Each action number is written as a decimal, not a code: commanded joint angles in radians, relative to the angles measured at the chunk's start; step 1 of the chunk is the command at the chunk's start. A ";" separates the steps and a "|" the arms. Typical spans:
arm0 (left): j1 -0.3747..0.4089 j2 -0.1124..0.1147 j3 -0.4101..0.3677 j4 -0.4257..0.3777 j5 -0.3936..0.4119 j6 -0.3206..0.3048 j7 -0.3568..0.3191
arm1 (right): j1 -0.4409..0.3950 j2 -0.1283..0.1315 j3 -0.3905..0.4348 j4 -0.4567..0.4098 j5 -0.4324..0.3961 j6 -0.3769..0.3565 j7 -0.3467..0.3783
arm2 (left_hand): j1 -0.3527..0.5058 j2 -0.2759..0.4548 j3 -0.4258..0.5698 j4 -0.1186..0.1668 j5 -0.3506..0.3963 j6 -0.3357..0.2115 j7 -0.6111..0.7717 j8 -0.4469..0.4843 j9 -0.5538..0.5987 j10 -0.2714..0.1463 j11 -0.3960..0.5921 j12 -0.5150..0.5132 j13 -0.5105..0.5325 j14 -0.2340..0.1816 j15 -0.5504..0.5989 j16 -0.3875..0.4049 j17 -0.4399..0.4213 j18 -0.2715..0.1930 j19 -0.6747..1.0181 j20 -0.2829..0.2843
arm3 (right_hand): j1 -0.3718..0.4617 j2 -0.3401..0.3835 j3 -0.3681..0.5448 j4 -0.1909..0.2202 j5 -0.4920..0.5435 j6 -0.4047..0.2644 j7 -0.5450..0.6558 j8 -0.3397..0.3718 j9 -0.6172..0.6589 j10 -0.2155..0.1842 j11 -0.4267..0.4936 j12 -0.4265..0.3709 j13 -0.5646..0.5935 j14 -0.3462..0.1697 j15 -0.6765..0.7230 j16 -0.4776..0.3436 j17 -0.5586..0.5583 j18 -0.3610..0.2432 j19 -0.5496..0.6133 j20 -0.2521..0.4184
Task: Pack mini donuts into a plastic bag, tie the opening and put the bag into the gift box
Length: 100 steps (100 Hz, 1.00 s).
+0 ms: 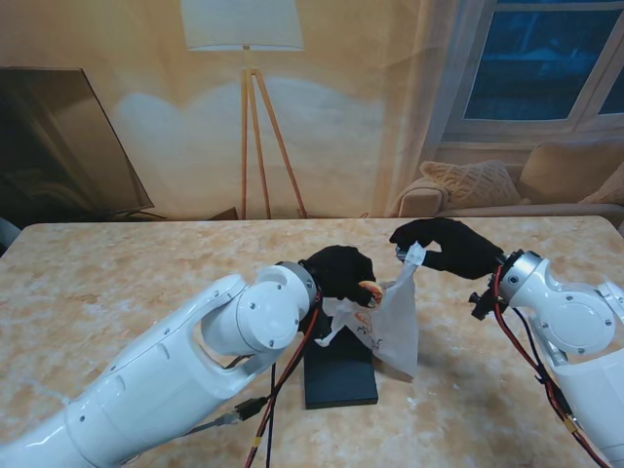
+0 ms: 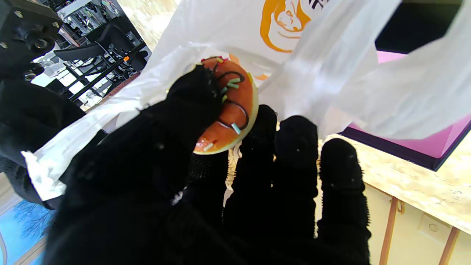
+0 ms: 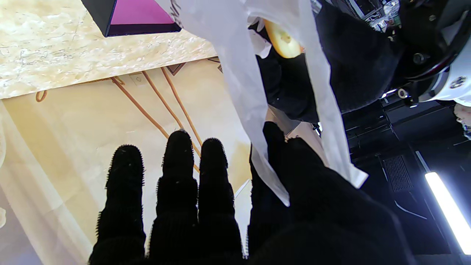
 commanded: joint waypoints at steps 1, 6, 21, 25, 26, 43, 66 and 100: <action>-0.005 -0.010 0.006 0.002 -0.005 0.003 -0.018 | -0.009 -0.007 -0.001 -0.004 -0.004 -0.009 0.014 | 0.024 0.013 -0.002 0.008 0.048 -0.031 0.009 -0.012 -0.044 0.006 -0.009 -0.006 -0.034 0.008 -0.026 0.015 -0.025 0.008 -0.018 0.007 | 0.108 0.039 0.172 0.100 0.039 -0.312 0.062 0.046 -0.040 0.014 -0.007 -0.013 -0.028 0.005 -0.018 -0.027 -0.023 0.007 0.017 0.014; -0.011 -0.011 0.012 0.006 -0.001 0.000 -0.019 | -0.010 -0.006 0.001 -0.003 -0.004 -0.014 0.015 | 0.024 0.014 -0.004 0.008 0.048 -0.033 0.010 -0.012 -0.065 0.004 -0.020 -0.017 -0.055 0.013 -0.046 0.010 -0.035 0.008 -0.032 0.001 | 0.107 0.036 0.173 0.099 0.039 -0.315 0.061 0.045 -0.038 0.010 -0.007 -0.017 -0.029 0.005 -0.021 -0.031 -0.026 0.013 0.018 0.015; -0.035 -0.020 0.029 0.025 0.001 0.004 -0.013 | -0.010 -0.004 0.002 -0.002 0.008 -0.020 0.021 | 0.020 0.015 -0.005 0.008 0.046 -0.046 0.012 -0.015 -0.133 -0.003 -0.031 -0.057 -0.109 0.015 -0.091 0.007 -0.059 0.000 -0.067 -0.016 | 0.104 0.033 0.177 0.097 0.042 -0.319 0.060 0.043 -0.040 0.004 -0.013 -0.031 -0.037 0.007 -0.031 -0.042 -0.037 0.020 0.017 0.016; -0.040 -0.024 0.031 0.032 -0.008 0.005 -0.008 | -0.009 -0.004 0.002 0.000 0.010 -0.023 0.023 | 0.019 0.017 -0.007 0.008 0.045 -0.045 0.015 -0.019 -0.168 -0.001 -0.034 -0.133 -0.138 0.018 -0.127 0.008 -0.070 -0.002 -0.082 -0.024 | 0.103 0.033 0.178 0.097 0.042 -0.320 0.060 0.043 -0.041 0.005 -0.015 -0.034 -0.038 0.006 -0.034 -0.044 -0.038 0.022 0.017 0.016; -0.041 -0.025 0.032 0.033 -0.011 0.006 -0.008 | -0.009 -0.004 0.002 0.000 0.011 -0.024 0.023 | 0.021 0.017 -0.007 0.008 0.044 -0.044 0.015 -0.020 -0.176 0.001 -0.038 -0.154 -0.146 0.021 -0.141 0.003 -0.073 -0.001 -0.088 -0.027 | 0.103 0.033 0.178 0.097 0.042 -0.321 0.060 0.043 -0.042 0.004 -0.016 -0.034 -0.039 0.006 -0.035 -0.045 -0.039 0.022 0.016 0.016; -0.053 -0.031 0.040 0.049 -0.008 0.000 0.001 | -0.008 -0.003 0.002 0.004 0.026 -0.036 0.028 | 0.022 0.024 -0.013 0.009 0.040 -0.042 0.017 -0.022 -0.218 0.008 -0.060 -0.210 -0.202 0.038 -0.194 -0.015 -0.083 -0.005 -0.097 -0.031 | 0.100 0.027 0.184 0.096 0.047 -0.326 0.061 0.044 -0.052 -0.009 -0.028 -0.047 -0.058 0.007 -0.053 -0.057 -0.056 0.030 0.008 0.013; -0.075 -0.029 0.050 0.063 0.019 -0.016 -0.006 | -0.007 -0.001 0.004 0.000 0.062 -0.035 0.042 | 0.024 0.028 -0.022 0.012 0.041 -0.044 0.018 -0.025 -0.233 0.018 -0.174 -0.364 -0.262 0.072 -0.349 -0.131 -0.108 0.008 -0.140 -0.052 | 0.092 0.019 0.202 0.092 0.052 -0.331 0.062 0.045 -0.052 -0.015 -0.038 -0.059 -0.071 0.008 -0.067 -0.066 -0.077 0.040 -0.002 0.010; -0.093 -0.029 0.052 0.082 0.041 -0.040 -0.005 | -0.011 0.000 0.006 -0.010 0.119 -0.016 0.072 | 0.023 0.038 -0.033 0.015 0.041 -0.052 0.014 -0.033 -0.244 0.015 -0.232 -0.478 -0.325 0.088 -0.554 -0.331 -0.142 0.020 -0.242 -0.125 | 0.075 -0.006 0.258 0.089 0.079 -0.319 0.069 0.050 -0.035 -0.022 -0.039 -0.061 -0.070 0.009 -0.071 -0.067 -0.079 0.047 -0.003 0.009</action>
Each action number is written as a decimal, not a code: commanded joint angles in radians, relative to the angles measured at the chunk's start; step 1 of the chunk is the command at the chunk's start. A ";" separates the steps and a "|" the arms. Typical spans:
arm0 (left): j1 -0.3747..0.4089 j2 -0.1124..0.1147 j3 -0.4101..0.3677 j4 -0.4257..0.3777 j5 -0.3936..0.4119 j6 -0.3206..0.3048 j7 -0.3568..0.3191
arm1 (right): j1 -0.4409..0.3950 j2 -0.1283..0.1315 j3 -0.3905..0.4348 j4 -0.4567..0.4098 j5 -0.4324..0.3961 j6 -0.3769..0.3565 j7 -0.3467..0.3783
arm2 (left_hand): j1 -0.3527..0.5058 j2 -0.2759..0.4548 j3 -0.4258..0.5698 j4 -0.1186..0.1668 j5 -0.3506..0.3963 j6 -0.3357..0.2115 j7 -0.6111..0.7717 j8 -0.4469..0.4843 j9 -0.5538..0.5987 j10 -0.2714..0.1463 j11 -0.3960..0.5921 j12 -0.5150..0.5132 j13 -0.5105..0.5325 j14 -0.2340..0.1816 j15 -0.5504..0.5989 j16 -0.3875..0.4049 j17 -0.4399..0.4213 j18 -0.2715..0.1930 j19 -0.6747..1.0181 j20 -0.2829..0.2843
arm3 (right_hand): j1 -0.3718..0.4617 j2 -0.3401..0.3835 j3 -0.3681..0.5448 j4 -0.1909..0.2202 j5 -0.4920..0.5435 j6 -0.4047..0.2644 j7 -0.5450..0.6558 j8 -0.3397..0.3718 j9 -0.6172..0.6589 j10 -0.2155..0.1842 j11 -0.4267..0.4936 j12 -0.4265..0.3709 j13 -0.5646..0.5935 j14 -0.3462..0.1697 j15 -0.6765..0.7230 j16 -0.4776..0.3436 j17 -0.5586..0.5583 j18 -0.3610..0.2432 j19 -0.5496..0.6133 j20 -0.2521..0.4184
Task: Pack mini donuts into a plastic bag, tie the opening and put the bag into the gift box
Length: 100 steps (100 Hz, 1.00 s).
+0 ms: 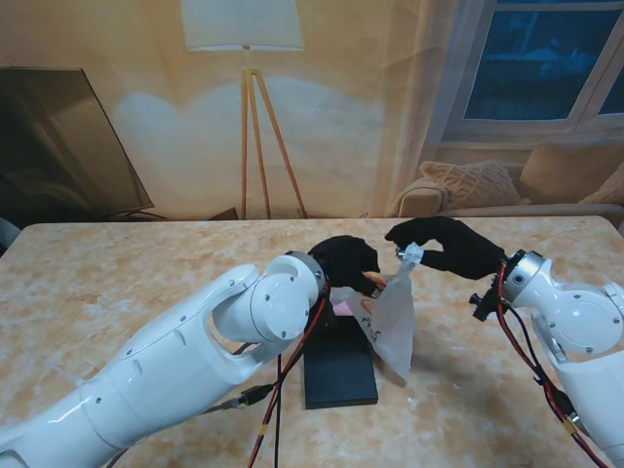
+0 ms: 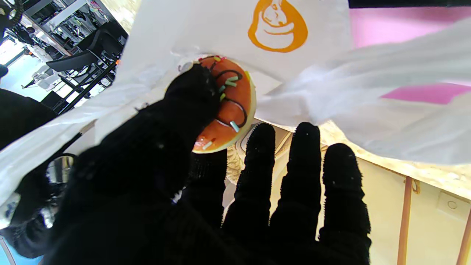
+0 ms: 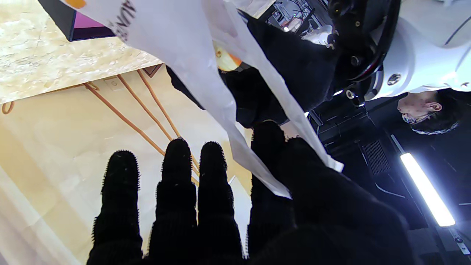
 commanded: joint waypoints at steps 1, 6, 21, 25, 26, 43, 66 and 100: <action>-0.014 -0.006 -0.002 0.007 -0.004 -0.010 -0.011 | -0.011 -0.004 -0.001 -0.011 -0.004 0.006 0.014 | 0.022 0.034 -0.009 0.015 0.040 -0.038 0.014 -0.009 -0.036 -0.008 -0.015 -0.018 -0.024 0.000 -0.033 -0.032 -0.016 0.003 -0.022 -0.026 | 0.111 0.006 0.197 0.089 0.063 -0.319 0.069 0.040 -0.013 -0.028 -0.012 -0.011 -0.021 -0.001 -0.016 -0.017 -0.017 0.007 -0.003 0.008; -0.018 -0.010 0.002 0.017 -0.006 -0.011 -0.007 | -0.011 -0.003 0.000 -0.011 -0.001 0.005 0.015 | 0.021 0.038 -0.009 0.014 0.038 -0.040 0.014 -0.010 -0.039 -0.016 -0.017 -0.023 -0.031 0.001 -0.044 -0.041 -0.021 0.005 -0.030 -0.031 | 0.109 0.005 0.202 0.089 0.065 -0.321 0.069 0.041 -0.011 -0.029 -0.013 -0.010 -0.020 -0.002 -0.016 -0.017 -0.017 0.007 -0.002 0.008; -0.034 -0.020 0.016 0.049 -0.004 -0.026 0.006 | -0.013 -0.002 0.000 -0.014 0.009 0.010 0.024 | 0.021 0.045 -0.015 0.015 0.034 -0.044 0.017 -0.010 -0.043 -0.022 -0.019 -0.032 -0.037 -0.006 -0.063 -0.061 -0.024 0.002 -0.036 -0.037 | 0.106 0.004 0.207 0.087 0.066 -0.321 0.068 0.044 -0.003 -0.030 -0.012 -0.009 -0.016 -0.003 -0.016 -0.016 -0.015 0.006 -0.003 0.008; -0.033 -0.022 0.016 0.050 -0.014 -0.020 0.006 | -0.013 -0.002 0.000 -0.014 0.008 0.011 0.024 | 0.023 0.049 -0.019 0.016 0.032 -0.044 0.017 -0.012 -0.045 -0.023 -0.020 -0.038 -0.037 -0.005 -0.074 -0.073 -0.027 0.003 -0.048 -0.046 | 0.105 0.004 0.206 0.087 0.066 -0.321 0.068 0.044 -0.003 -0.031 -0.013 -0.009 -0.013 -0.003 -0.015 -0.015 -0.014 0.005 -0.002 0.008; -0.032 -0.022 0.016 0.050 -0.016 -0.019 0.007 | -0.013 -0.002 0.000 -0.014 0.007 0.011 0.024 | 0.023 0.049 -0.020 0.017 0.032 -0.044 0.017 -0.012 -0.045 -0.024 -0.020 -0.038 -0.036 -0.005 -0.074 -0.073 -0.028 0.003 -0.049 -0.046 | 0.105 0.004 0.206 0.087 0.066 -0.321 0.068 0.044 -0.002 -0.032 -0.012 -0.008 -0.014 -0.001 -0.016 -0.015 -0.013 0.005 -0.002 0.008; -0.033 -0.023 0.024 0.052 0.003 -0.026 0.014 | -0.009 -0.003 -0.003 -0.011 0.003 0.020 0.022 | 0.026 0.053 -0.026 0.018 0.032 -0.037 0.016 -0.014 -0.042 -0.021 -0.021 -0.045 -0.040 0.001 -0.080 -0.082 -0.029 0.006 -0.051 -0.049 | 0.107 0.005 0.203 0.088 0.065 -0.322 0.066 0.045 -0.002 -0.032 -0.013 -0.006 -0.013 -0.001 -0.015 -0.014 -0.016 0.003 -0.004 0.007; -0.055 -0.041 0.044 0.074 -0.012 -0.016 0.030 | -0.004 -0.002 -0.011 -0.008 0.014 0.020 0.030 | 0.026 0.067 -0.037 0.020 0.026 -0.043 0.011 -0.018 -0.052 -0.025 -0.022 -0.054 -0.051 -0.003 -0.080 -0.086 -0.030 0.000 -0.052 -0.054 | 0.107 0.005 0.203 0.088 0.065 -0.324 0.065 0.047 0.000 -0.035 -0.014 -0.004 -0.010 -0.004 -0.015 -0.012 -0.014 -0.001 -0.007 0.005; -0.074 -0.064 0.066 0.125 -0.017 -0.003 0.056 | 0.002 -0.002 -0.017 -0.001 0.032 0.022 0.038 | 0.032 0.082 -0.058 0.026 0.016 -0.055 0.014 -0.019 -0.074 -0.023 -0.029 -0.066 -0.071 0.000 -0.086 -0.094 -0.046 -0.001 -0.064 -0.063 | 0.105 0.004 0.211 0.090 0.069 -0.325 0.068 0.051 0.000 -0.043 -0.017 -0.004 -0.013 -0.007 -0.019 -0.013 -0.024 0.000 -0.018 0.000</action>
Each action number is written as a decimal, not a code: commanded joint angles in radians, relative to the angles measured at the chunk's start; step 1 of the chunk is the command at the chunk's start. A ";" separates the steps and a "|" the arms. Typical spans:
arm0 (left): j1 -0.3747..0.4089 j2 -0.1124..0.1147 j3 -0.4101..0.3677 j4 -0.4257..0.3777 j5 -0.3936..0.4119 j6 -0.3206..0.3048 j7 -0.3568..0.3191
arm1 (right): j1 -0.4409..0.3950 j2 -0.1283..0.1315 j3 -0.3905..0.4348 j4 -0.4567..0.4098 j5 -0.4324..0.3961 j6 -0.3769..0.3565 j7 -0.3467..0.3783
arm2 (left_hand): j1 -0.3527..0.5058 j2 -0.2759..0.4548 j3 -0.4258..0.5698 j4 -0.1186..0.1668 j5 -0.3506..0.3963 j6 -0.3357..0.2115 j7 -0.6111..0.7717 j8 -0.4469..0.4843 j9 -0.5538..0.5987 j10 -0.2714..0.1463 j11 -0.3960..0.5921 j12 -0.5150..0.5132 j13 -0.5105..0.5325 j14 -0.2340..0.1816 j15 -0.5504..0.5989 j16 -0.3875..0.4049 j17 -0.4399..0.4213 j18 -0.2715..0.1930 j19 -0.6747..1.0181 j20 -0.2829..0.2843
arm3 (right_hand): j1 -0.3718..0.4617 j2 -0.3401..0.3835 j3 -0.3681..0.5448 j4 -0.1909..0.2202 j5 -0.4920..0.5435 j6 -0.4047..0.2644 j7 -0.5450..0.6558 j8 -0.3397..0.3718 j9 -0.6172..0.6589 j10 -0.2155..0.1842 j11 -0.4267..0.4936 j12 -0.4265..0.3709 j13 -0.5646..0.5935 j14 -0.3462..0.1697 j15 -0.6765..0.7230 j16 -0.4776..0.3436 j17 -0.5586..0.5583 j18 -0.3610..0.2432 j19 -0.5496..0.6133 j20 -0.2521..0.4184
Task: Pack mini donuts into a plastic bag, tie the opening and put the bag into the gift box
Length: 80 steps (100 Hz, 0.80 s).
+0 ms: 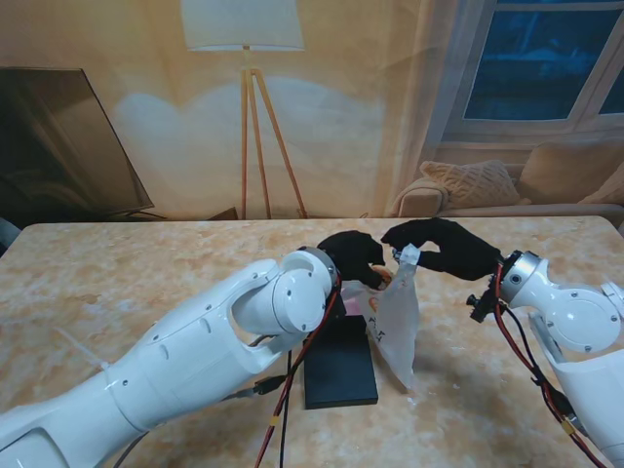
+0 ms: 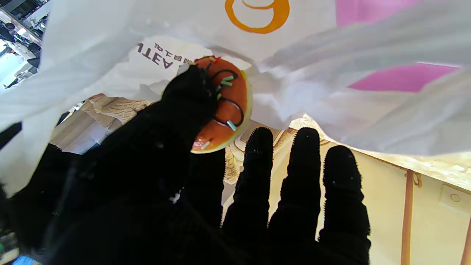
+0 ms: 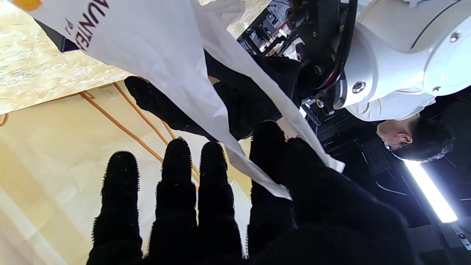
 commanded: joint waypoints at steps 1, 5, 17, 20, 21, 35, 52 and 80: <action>-0.005 -0.006 0.001 0.002 -0.006 -0.002 -0.014 | -0.003 -0.004 -0.005 0.001 0.002 0.002 0.015 | 0.031 0.044 -0.017 0.026 0.018 -0.037 0.016 -0.007 -0.039 -0.013 -0.004 -0.014 -0.034 -0.003 -0.023 -0.020 -0.017 -0.003 -0.017 -0.018 | 0.107 0.004 0.203 0.090 0.068 -0.325 0.068 0.047 0.000 -0.038 -0.016 -0.004 -0.012 -0.008 -0.019 -0.013 -0.017 -0.002 -0.019 -0.001; -0.003 -0.004 -0.001 0.001 -0.016 -0.006 -0.019 | -0.002 -0.004 -0.005 0.001 0.002 0.004 0.014 | 0.033 0.045 -0.020 0.027 0.020 -0.036 0.016 -0.010 -0.039 -0.013 -0.010 -0.022 -0.040 -0.002 -0.036 -0.030 -0.021 -0.001 -0.030 -0.026 | 0.107 0.004 0.203 0.090 0.068 -0.324 0.068 0.047 0.001 -0.039 -0.016 -0.004 -0.013 -0.007 -0.019 -0.013 -0.019 -0.002 -0.021 -0.002; 0.012 0.010 -0.015 -0.023 -0.045 -0.009 -0.048 | -0.002 -0.006 -0.004 -0.001 -0.007 0.008 0.005 | 0.031 0.046 -0.024 0.028 0.022 -0.038 0.013 -0.014 -0.041 -0.013 -0.030 -0.043 -0.049 -0.001 -0.068 -0.058 -0.031 0.004 -0.055 -0.042 | 0.107 0.007 0.202 0.090 0.067 -0.323 0.069 0.048 0.002 -0.039 -0.015 -0.003 -0.011 -0.007 -0.018 -0.012 -0.018 -0.002 -0.025 -0.004; 0.015 0.014 -0.016 -0.026 -0.042 -0.014 -0.053 | -0.003 -0.007 -0.003 -0.002 -0.009 0.010 0.001 | 0.031 0.046 -0.024 0.028 0.022 -0.038 0.011 -0.016 -0.040 -0.015 -0.032 -0.045 -0.048 -0.003 -0.071 -0.061 -0.032 0.005 -0.058 -0.044 | 0.108 0.010 0.200 0.090 0.065 -0.325 0.069 0.049 0.002 -0.037 -0.014 -0.002 -0.010 -0.009 -0.017 -0.011 -0.018 -0.005 -0.025 -0.004; 0.016 0.015 -0.016 -0.027 -0.041 -0.017 -0.054 | -0.003 -0.008 -0.003 -0.002 -0.009 0.010 0.000 | 0.029 0.045 -0.025 0.027 0.022 -0.040 0.010 -0.016 -0.040 -0.016 -0.032 -0.046 -0.047 -0.004 -0.071 -0.062 -0.032 0.005 -0.058 -0.044 | 0.108 0.011 0.200 0.090 0.065 -0.325 0.069 0.049 0.003 -0.037 -0.014 -0.002 -0.011 -0.009 -0.017 -0.012 -0.018 -0.006 -0.025 -0.005; 0.010 0.016 -0.002 -0.015 -0.040 -0.035 -0.067 | -0.002 -0.011 0.000 -0.008 -0.013 0.014 -0.014 | 0.025 0.050 -0.025 0.027 0.024 -0.046 0.004 -0.019 -0.039 -0.022 -0.039 -0.056 -0.051 -0.005 -0.086 -0.075 -0.040 0.008 -0.075 -0.054 | 0.113 0.023 0.185 0.092 0.055 -0.328 0.072 0.054 0.004 -0.039 -0.007 0.002 -0.007 -0.011 -0.012 -0.009 -0.016 -0.014 -0.025 -0.005; -0.001 0.011 0.019 0.008 -0.051 -0.039 -0.075 | 0.000 -0.014 0.005 -0.007 -0.021 0.017 -0.025 | 0.021 0.062 -0.028 0.027 0.022 -0.043 0.000 -0.017 -0.040 -0.019 -0.040 -0.061 -0.059 -0.001 -0.093 -0.082 -0.046 0.013 -0.090 -0.064 | 0.118 0.032 0.169 0.094 0.047 -0.334 0.074 0.058 0.007 -0.038 0.001 0.005 -0.001 -0.014 -0.006 -0.007 -0.012 -0.018 -0.025 -0.005; -0.019 0.015 0.042 0.012 -0.068 -0.022 -0.111 | 0.008 -0.017 0.005 0.005 0.011 0.047 -0.014 | -0.009 0.120 -0.094 0.037 -0.042 0.023 -0.145 0.013 -0.064 0.026 -0.073 -0.080 -0.081 0.020 -0.103 -0.093 -0.058 0.020 -0.099 -0.065 | 0.123 0.032 0.163 0.098 0.048 -0.331 0.077 0.060 0.013 -0.041 0.006 0.007 0.005 -0.013 0.000 -0.006 -0.005 -0.026 -0.026 -0.006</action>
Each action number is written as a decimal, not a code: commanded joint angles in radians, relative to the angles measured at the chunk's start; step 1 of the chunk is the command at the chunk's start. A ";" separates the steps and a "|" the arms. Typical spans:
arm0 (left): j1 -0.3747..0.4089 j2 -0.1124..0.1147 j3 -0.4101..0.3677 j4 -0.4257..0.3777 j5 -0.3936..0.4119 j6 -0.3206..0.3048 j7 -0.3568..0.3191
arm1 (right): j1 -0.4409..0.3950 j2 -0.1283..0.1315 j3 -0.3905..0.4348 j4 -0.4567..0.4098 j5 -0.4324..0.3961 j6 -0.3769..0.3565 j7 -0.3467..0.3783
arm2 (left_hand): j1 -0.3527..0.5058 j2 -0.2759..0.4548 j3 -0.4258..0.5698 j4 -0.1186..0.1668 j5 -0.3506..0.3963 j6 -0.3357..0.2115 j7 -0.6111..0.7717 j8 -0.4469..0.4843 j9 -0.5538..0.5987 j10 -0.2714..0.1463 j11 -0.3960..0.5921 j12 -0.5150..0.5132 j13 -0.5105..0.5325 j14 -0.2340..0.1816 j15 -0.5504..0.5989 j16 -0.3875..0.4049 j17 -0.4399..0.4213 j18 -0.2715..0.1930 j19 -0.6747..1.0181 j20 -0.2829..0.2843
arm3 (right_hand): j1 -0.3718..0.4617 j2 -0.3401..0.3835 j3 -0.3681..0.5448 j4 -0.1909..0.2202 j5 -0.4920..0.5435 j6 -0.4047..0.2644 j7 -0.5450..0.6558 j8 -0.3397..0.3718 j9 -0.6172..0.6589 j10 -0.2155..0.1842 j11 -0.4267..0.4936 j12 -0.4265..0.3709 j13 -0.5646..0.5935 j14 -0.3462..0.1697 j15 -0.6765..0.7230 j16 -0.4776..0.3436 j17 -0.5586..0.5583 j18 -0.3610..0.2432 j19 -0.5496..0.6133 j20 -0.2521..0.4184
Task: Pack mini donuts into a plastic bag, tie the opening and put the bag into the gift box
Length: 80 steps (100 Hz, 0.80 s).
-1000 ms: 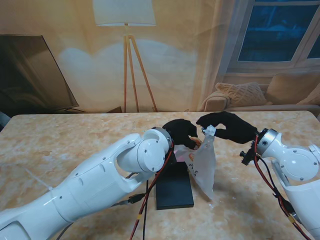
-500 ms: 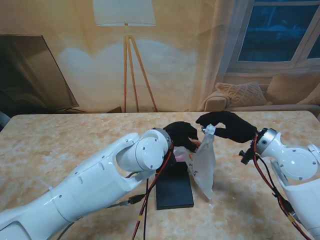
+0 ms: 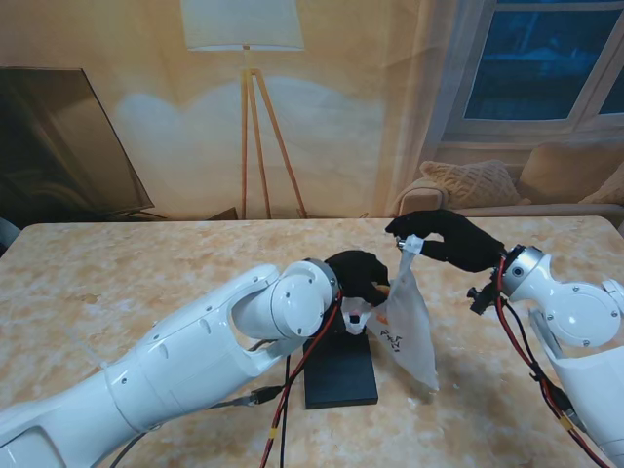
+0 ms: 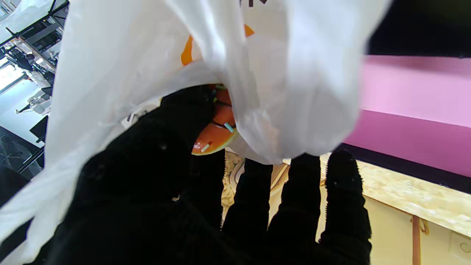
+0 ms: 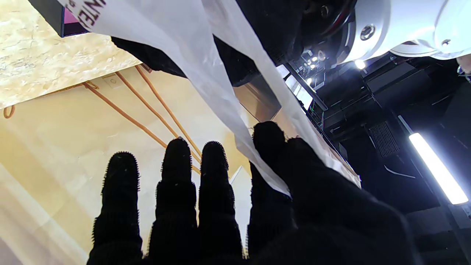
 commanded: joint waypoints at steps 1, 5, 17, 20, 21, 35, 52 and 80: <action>-0.009 -0.001 0.005 -0.005 -0.009 0.007 -0.031 | -0.004 -0.008 -0.002 0.000 -0.008 0.001 0.013 | -0.018 0.044 -0.017 0.027 -0.027 0.026 -0.049 0.001 -0.040 0.020 -0.006 -0.010 -0.032 0.018 -0.024 -0.018 -0.019 0.009 -0.008 -0.015 | 0.123 0.033 0.163 0.099 0.048 -0.331 0.077 0.049 0.016 -0.034 0.007 0.008 0.004 -0.015 0.000 -0.006 0.000 -0.025 -0.005 -0.006; -0.010 0.000 0.006 -0.005 -0.009 0.008 -0.034 | -0.005 -0.008 -0.002 0.000 -0.007 0.002 0.012 | -0.035 0.062 -0.011 0.032 -0.035 0.048 -0.133 0.034 -0.049 0.034 -0.013 -0.006 -0.037 0.019 -0.021 -0.015 -0.021 0.008 -0.010 -0.012 | 0.123 0.032 0.163 0.099 0.048 -0.331 0.077 0.049 0.013 -0.031 0.005 0.008 0.005 -0.016 0.001 -0.005 0.001 -0.024 -0.005 -0.006; -0.006 0.000 0.000 -0.008 -0.012 0.016 -0.030 | -0.007 -0.007 -0.001 -0.001 -0.001 -0.001 0.017 | -0.132 0.099 0.096 0.044 -0.063 0.097 -0.294 0.076 -0.071 0.056 -0.021 0.002 -0.049 0.022 -0.015 -0.007 -0.027 0.006 -0.012 -0.006 | 0.123 0.029 0.167 0.098 0.050 -0.330 0.077 0.048 0.015 -0.034 0.005 0.008 0.005 -0.016 0.000 -0.005 0.003 -0.024 -0.005 -0.006; -0.005 0.000 -0.002 -0.010 -0.012 0.018 -0.030 | -0.008 -0.006 0.000 -0.001 0.001 -0.002 0.019 | -0.156 0.108 0.121 0.064 -0.066 0.107 -0.327 0.077 -0.074 0.062 -0.024 0.003 -0.051 0.024 -0.014 -0.005 -0.030 0.006 -0.014 -0.004 | 0.122 0.028 0.168 0.098 0.052 -0.329 0.077 0.048 0.020 -0.036 0.007 0.009 0.006 -0.014 0.000 -0.005 0.004 -0.024 -0.004 -0.006; -0.004 0.001 -0.003 -0.011 -0.011 0.018 -0.029 | -0.008 -0.006 0.000 -0.002 0.001 -0.003 0.020 | -0.170 0.118 0.134 0.074 -0.073 0.116 -0.345 0.076 -0.076 0.062 -0.026 0.003 -0.052 0.024 -0.015 -0.005 -0.030 0.007 -0.014 -0.004 | 0.122 0.028 0.168 0.098 0.052 -0.328 0.077 0.048 0.019 -0.035 0.007 0.009 0.006 -0.014 0.000 -0.005 0.004 -0.024 -0.004 -0.006; 0.001 0.007 -0.013 -0.020 -0.010 0.022 -0.032 | -0.014 -0.004 0.006 -0.005 0.006 -0.010 0.026 | -0.212 0.125 0.165 0.108 -0.105 0.144 -0.436 0.052 -0.086 0.081 -0.034 0.006 -0.049 0.029 -0.007 0.001 -0.028 0.008 -0.012 0.001 | 0.120 0.027 0.175 0.100 0.057 -0.329 0.081 0.051 0.028 -0.041 0.008 0.010 0.012 -0.017 0.000 -0.005 0.008 -0.025 -0.004 -0.006; 0.016 0.019 -0.035 -0.035 -0.001 0.020 -0.038 | -0.021 -0.003 0.013 -0.012 0.007 -0.012 0.027 | -0.212 0.138 0.152 0.111 -0.153 0.141 -0.491 0.051 -0.082 0.095 -0.017 0.033 0.025 0.036 0.078 0.063 0.019 0.014 0.046 0.034 | 0.117 0.026 0.182 0.101 0.060 -0.327 0.081 0.054 0.033 -0.040 0.008 0.012 0.015 -0.018 0.000 -0.004 0.008 -0.027 -0.007 -0.008; 0.057 0.043 -0.077 -0.068 0.043 -0.007 -0.042 | -0.022 -0.005 0.013 -0.015 0.006 0.001 0.025 | -0.214 0.113 0.173 0.116 -0.251 0.191 -0.562 0.044 -0.051 0.114 0.025 0.070 0.126 0.032 0.203 0.145 0.100 0.017 0.150 0.067 | 0.117 0.025 0.187 0.102 0.063 -0.322 0.082 0.057 0.041 -0.043 0.012 0.017 0.019 -0.018 0.000 -0.003 0.014 -0.025 -0.004 -0.007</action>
